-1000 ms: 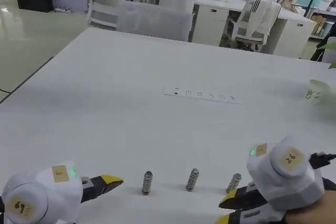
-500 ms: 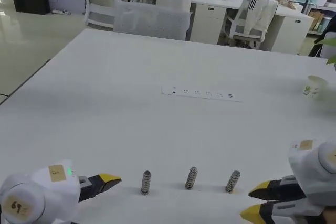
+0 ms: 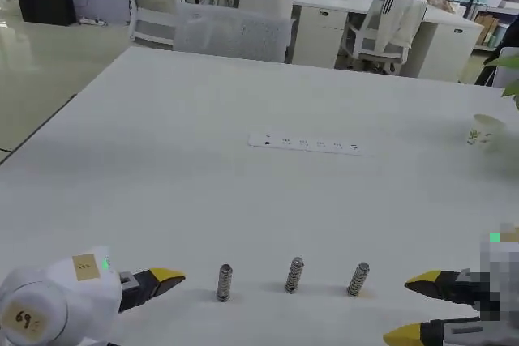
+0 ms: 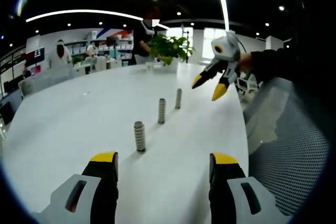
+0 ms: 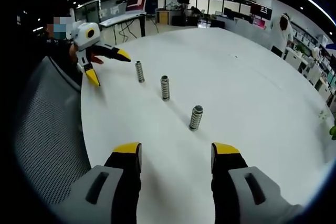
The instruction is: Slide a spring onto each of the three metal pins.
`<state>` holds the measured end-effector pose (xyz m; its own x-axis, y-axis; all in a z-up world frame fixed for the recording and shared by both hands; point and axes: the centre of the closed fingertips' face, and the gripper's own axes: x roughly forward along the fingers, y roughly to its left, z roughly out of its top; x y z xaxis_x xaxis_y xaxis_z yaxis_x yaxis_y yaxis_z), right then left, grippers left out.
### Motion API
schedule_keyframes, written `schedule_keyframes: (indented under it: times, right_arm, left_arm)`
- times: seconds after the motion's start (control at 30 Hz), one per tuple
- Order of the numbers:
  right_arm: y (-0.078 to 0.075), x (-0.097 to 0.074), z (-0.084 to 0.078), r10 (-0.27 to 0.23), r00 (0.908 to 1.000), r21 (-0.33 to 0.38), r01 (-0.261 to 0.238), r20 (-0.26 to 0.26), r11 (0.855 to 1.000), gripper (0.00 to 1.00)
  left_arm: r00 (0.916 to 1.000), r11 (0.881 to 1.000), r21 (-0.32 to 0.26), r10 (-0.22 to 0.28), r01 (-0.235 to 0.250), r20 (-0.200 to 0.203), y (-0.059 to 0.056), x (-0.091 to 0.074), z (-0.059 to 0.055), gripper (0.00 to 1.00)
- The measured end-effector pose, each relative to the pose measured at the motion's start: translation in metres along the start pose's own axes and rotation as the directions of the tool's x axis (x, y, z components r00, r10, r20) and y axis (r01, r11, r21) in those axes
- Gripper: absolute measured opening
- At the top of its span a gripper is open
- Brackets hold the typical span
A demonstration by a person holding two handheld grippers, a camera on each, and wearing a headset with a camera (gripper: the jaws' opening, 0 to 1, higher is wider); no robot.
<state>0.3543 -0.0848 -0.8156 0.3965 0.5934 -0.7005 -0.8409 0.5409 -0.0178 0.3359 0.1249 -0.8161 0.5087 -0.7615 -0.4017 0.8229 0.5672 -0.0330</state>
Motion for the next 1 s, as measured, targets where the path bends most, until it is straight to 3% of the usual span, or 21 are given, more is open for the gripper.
schedule_keyframes:
  times: [0.23,0.37,0.57,0.8,1.0]
  right_arm:
    - [0.001,0.004,0.002,-0.002,0.9988,-0.02,0.003,0.049,1.0,0.74]
    - [0.001,0.006,0.001,-0.004,0.998,-0.019,0.005,0.063,1.0,0.8]
    - [0.004,0.009,0.007,0.0,0.9918,0.0,0.0,0.128,1.0,0.92]
    - [0.006,0.011,0.01,0.004,0.9882,0.018,-0.007,0.153,1.0,0.99]
    - [0.006,0.01,0.01,0.002,0.9865,0.032,-0.007,0.164,0.999,0.99]
  left_arm:
    - [1.0,1.0,-0.001,0.0,0.0,-0.004,0.0,0.001,-0.001,0.67]
    - [1.0,1.0,-0.004,0.0,0.0,-0.008,0.0,0.001,-0.003,0.67]
    - [0.9999,1.0,-0.011,0.004,-0.004,-0.013,0.001,0.002,-0.005,0.7]
    - [0.9999,1.0,-0.022,0.012,-0.012,-0.012,0.002,0.002,-0.006,0.73]
    - [0.9999,0.999,-0.032,0.017,-0.017,-0.001,0.003,0.003,-0.005,0.76]
